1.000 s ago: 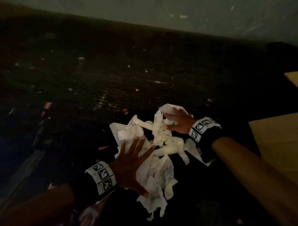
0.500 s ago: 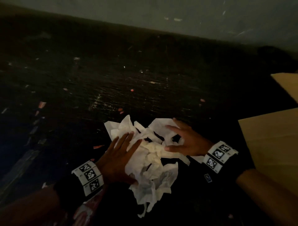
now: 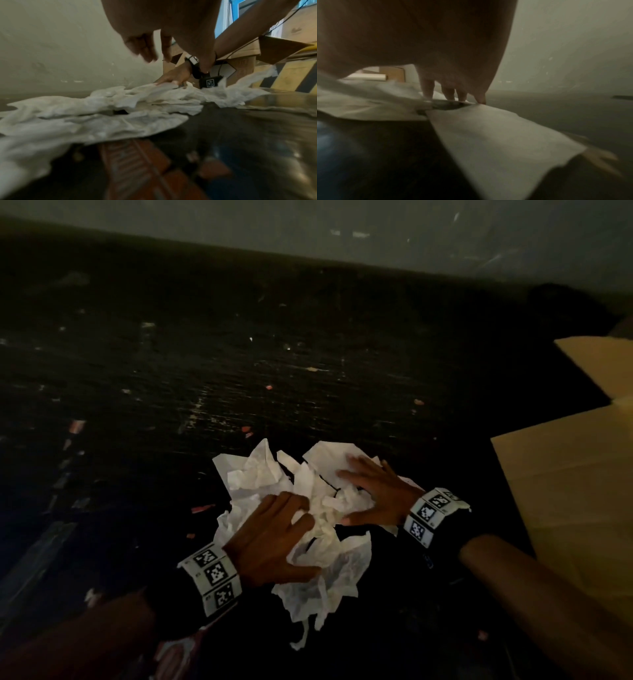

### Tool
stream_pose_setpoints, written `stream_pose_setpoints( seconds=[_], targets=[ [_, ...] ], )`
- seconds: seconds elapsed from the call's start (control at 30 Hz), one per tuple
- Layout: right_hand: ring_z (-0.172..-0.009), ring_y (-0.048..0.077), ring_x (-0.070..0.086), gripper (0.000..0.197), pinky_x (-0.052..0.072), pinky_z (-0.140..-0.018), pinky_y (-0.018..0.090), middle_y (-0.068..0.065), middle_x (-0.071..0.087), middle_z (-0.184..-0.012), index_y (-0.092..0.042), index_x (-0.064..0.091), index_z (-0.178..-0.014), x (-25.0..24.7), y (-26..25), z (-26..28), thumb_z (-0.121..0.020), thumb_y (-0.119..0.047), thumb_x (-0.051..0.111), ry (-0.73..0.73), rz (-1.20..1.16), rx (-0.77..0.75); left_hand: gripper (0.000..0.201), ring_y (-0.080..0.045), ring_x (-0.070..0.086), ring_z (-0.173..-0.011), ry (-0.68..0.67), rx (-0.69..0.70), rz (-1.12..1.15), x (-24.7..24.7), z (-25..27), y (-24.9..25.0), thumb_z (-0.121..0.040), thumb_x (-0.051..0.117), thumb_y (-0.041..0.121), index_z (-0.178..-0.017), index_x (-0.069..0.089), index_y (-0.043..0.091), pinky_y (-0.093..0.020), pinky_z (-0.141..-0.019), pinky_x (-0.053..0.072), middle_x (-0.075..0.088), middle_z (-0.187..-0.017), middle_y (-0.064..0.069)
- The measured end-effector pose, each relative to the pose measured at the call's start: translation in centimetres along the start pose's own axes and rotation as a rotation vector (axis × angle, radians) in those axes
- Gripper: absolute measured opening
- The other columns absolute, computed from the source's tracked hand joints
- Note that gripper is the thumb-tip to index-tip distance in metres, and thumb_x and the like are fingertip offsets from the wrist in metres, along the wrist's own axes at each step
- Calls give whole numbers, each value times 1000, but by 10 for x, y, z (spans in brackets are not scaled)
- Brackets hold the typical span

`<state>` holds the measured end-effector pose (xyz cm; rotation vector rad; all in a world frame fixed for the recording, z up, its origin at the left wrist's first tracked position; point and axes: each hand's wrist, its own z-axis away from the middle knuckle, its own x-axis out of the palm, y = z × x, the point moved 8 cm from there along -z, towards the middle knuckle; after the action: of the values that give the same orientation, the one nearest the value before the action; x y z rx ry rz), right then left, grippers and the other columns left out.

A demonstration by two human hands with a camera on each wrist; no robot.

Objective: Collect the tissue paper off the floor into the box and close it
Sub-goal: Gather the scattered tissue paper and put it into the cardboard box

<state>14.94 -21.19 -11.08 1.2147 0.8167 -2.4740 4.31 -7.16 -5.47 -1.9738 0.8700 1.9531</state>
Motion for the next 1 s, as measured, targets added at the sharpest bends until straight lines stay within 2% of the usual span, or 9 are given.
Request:
stream_pose_setpoints(
  seconds=[0.03,0.1,0.13,0.2,0.33,0.5,0.7,0.83,1.0],
  targets=[
    [-145,14,-15,94,-12,-117,51,-5,-12,-160,-45,10,-145,2,-4,2,-69,-75,57,-8,-12,-18,89,-29,31,-128,-70,-34,-29,9,1,-3,-66,43,85,-123,46,17,-48,-106,27,40,-139,-16],
    [-145,14,-16,95,-16,-116,50,-7,-10,-160,-44,12,-145,7,-12,9,-68,-75,58,-35,0,-45,122,-35,-3,-143,-190,-116,-63,25,8,-11,-54,33,96,-146,17,18,-60,-112,1,3,-156,-21],
    [-144,14,-18,98,-20,-114,50,-7,-12,-159,-43,9,-145,8,-15,14,-66,-76,58,-41,27,-50,129,-36,-10,-143,-209,-146,-81,29,11,-15,-49,31,98,-148,7,18,-64,-110,-2,-4,-155,-21],
    [-142,17,-25,109,-23,-111,54,-5,-19,-158,-44,-2,-145,7,-14,24,-61,-82,55,-33,106,-22,132,-39,-8,-142,-258,-191,-108,36,18,-20,-47,28,100,-148,4,18,-70,-107,3,-2,-155,-23],
    [-140,26,-30,129,-18,-109,61,1,-36,-152,-46,-24,-139,9,14,36,-47,-88,57,-32,82,205,136,-40,-10,-142,-301,-290,-93,44,28,-33,-42,29,101,-148,-3,22,-72,-104,-1,-6,-155,-21],
    [-140,26,-31,132,-13,-110,64,-1,-41,-149,-50,-30,-134,26,5,33,-47,-85,62,-98,-7,225,142,-36,-40,-130,-375,-384,25,54,24,-52,-37,48,96,-137,-32,33,-71,-102,-17,-45,-143,-8],
    [-138,26,-33,130,-15,-108,65,-1,-40,-150,-47,-23,-139,23,-29,10,-47,-86,61,-64,44,105,137,-38,-30,-136,-461,-338,11,55,15,-58,-44,56,89,-131,-38,40,-71,-106,-6,-38,-148,-8],
    [-139,25,-33,124,-16,-109,65,-1,-33,-153,-42,-15,-143,26,-38,10,-53,-82,62,-112,96,50,132,-32,-29,-137,-463,-318,83,47,23,-62,-43,53,89,-125,-41,46,-63,-110,-10,-38,-147,-5],
    [-136,28,-37,137,-17,-108,67,2,-41,-149,-45,-31,-135,22,-44,15,-48,-76,70,-67,173,-51,138,-34,-38,-132,-391,-360,-11,36,32,-68,-35,42,97,-134,-35,38,-68,-104,-18,-41,-146,-10]
  ],
)
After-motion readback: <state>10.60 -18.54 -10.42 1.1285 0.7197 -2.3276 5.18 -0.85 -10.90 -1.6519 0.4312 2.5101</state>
